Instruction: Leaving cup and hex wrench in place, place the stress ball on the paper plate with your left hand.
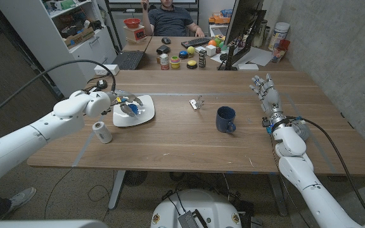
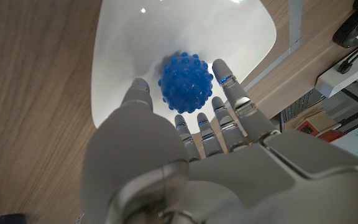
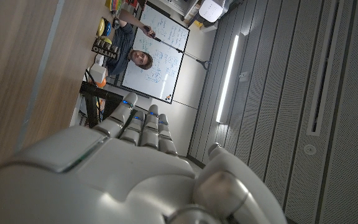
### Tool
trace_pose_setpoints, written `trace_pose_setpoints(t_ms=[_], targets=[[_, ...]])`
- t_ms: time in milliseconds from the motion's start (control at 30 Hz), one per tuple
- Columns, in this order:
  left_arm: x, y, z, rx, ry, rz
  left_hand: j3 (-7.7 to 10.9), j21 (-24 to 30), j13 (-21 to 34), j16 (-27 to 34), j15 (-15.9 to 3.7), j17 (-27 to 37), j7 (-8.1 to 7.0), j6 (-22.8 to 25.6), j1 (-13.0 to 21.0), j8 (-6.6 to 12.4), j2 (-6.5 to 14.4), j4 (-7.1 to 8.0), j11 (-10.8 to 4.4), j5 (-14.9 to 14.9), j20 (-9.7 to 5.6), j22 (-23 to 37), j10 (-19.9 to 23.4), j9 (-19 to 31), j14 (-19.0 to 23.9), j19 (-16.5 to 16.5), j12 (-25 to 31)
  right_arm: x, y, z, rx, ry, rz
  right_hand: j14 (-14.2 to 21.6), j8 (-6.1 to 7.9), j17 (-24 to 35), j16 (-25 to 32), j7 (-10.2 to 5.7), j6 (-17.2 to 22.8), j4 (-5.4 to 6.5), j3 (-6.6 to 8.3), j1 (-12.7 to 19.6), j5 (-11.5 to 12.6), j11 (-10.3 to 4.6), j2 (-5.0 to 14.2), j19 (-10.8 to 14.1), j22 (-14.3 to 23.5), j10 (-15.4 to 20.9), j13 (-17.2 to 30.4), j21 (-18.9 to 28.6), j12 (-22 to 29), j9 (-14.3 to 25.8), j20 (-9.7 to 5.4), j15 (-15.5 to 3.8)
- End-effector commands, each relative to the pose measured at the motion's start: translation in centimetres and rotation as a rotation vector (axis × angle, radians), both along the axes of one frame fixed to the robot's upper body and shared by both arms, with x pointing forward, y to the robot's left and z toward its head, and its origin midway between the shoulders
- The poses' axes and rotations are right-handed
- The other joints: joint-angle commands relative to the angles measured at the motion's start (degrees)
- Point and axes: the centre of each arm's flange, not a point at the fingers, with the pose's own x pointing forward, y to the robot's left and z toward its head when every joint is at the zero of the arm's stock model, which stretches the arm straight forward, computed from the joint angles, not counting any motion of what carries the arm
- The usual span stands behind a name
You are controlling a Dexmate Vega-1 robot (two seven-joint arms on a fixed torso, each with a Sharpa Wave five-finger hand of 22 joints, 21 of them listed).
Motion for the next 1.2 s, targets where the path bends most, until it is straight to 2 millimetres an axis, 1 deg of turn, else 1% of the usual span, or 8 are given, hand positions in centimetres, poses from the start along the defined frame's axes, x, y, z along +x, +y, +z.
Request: trace_pose_setpoints(t_ms=[33,100,500,633,800,900,967,1200], targets=[[-0.5,-0.3,0.9,0.000,-0.021,-0.008,-0.42,-0.82,-0.09,0.31,-1.27,-0.03,0.06,-0.34,-0.69,0.41,0.03,0.05,-0.41,0.50,0.54,0.01,-1.06,0.18,-1.02,-0.76,0.03,0.3,0.0,-0.1,0.004,-0.003,0.003,0.41,0.29,0.12,-0.01,-0.03,0.34,-0.14,-0.10,0.68,0.33,-0.25,3.81,0.54,0.15,0.50,0.15,-0.30,0.44,0.20,-2.26,-0.15],[-0.6,-0.3,1.1,-0.004,-0.029,-0.002,-0.54,-1.24,-0.10,0.30,-1.17,-0.05,0.07,-0.39,-0.72,0.46,0.06,0.09,-0.29,0.59,0.93,-0.01,-1.24,0.18,-1.40,-1.26,0.06,0.3,0.0,-0.1,0.004,-0.004,0.004,0.40,0.28,0.13,-0.01,-0.03,0.33,-0.13,-0.10,0.68,0.33,-0.22,3.81,0.55,0.15,0.48,0.15,-0.33,0.43,0.20,-2.31,-0.16],[-1.6,-0.4,2.4,-0.017,-0.065,-0.019,-0.98,-2.29,-0.16,0.30,-1.20,-0.14,0.06,-0.30,-0.88,0.68,0.12,0.28,-0.07,0.88,1.41,-0.03,-1.78,0.16,-2.71,-1.76,0.16,0.3,-0.1,-0.2,0.008,-0.007,0.004,0.41,0.29,0.13,-0.02,-0.01,0.41,-0.11,-0.11,0.65,0.33,-0.15,3.79,0.60,0.16,0.47,0.15,-0.57,0.40,0.20,-2.25,-0.14],[-1.8,-0.4,2.6,-0.015,-0.070,-0.021,-1.36,-3.60,-0.22,0.20,-0.51,-0.22,0.06,-0.52,-1.03,0.72,0.31,0.49,-0.14,1.14,2.46,-0.05,-3.16,0.14,-4.33,-3.01,-0.06,0.3,-0.1,-0.4,0.009,-0.006,0.004,0.41,0.28,0.13,-0.03,-0.05,0.40,-0.11,-0.12,0.64,0.33,-0.19,3.79,0.65,0.17,0.52,0.15,-0.65,0.41,0.20,-2.27,-0.15],[-2.1,-0.4,2.9,-0.023,-0.081,-0.022,-1.57,-4.12,-0.25,0.24,-0.47,-0.28,0.06,-0.88,-1.08,0.66,0.41,0.59,-0.05,1.28,2.73,-0.06,-3.47,0.12,-5.04,-3.04,0.03,0.3,-0.1,-0.4,0.012,-0.007,0.003,0.42,0.28,0.13,-0.03,0.01,0.41,-0.11,-0.11,0.65,0.33,-0.14,3.79,0.69,0.17,0.52,0.15,-0.73,0.41,0.20,-2.22,-0.13],[-2.4,-0.4,3.2,-0.026,-0.086,-0.026,-1.75,-4.73,-0.28,0.30,-0.23,-0.32,0.07,-1.39,-1.11,0.53,0.49,0.67,0.36,1.39,3.03,-0.06,-3.83,0.10,-5.54,-3.53,0.05,0.3,-0.1,-0.5,0.011,-0.006,0.004,0.44,0.27,0.13,-0.03,-0.03,0.41,-0.11,-0.11,0.65,0.34,-0.19,3.80,0.72,0.17,0.50,0.15,-0.78,0.39,0.20,-2.24,-0.13],[-2.5,-0.4,3.4,-0.027,-0.094,-0.029,-1.98,-5.58,-0.31,0.25,0.25,-0.37,0.06,-1.58,-1.22,0.55,0.59,0.80,0.24,1.51,3.85,-0.05,-4.30,0.09,-6.37,-4.49,0.05,0.3,-0.1,-0.5,0.011,-0.007,0.005,0.43,0.27,0.13,-0.04,-0.02,0.42,-0.11,-0.10,0.66,0.34,-0.23,3.81,0.73,0.17,0.48,0.15,-0.83,0.38,0.20,-2.27,-0.13],[-3.2,-0.4,4.0,-0.033,-0.116,-0.049,-2.53,-6.98,-0.36,0.22,0.36,-0.46,0.07,-1.81,-1.70,0.64,0.69,1.17,0.50,1.72,4.84,-0.04,-5.49,0.08,-7.78,-5.75,-0.08,0.4,-0.1,-0.6,0.014,-0.008,0.007,0.45,0.27,0.13,-0.03,0.02,0.45,-0.11,-0.09,0.66,0.35,-0.18,3.82,0.78,0.17,0.55,0.15,-0.95,0.40,0.20,-2.26,-0.13]])
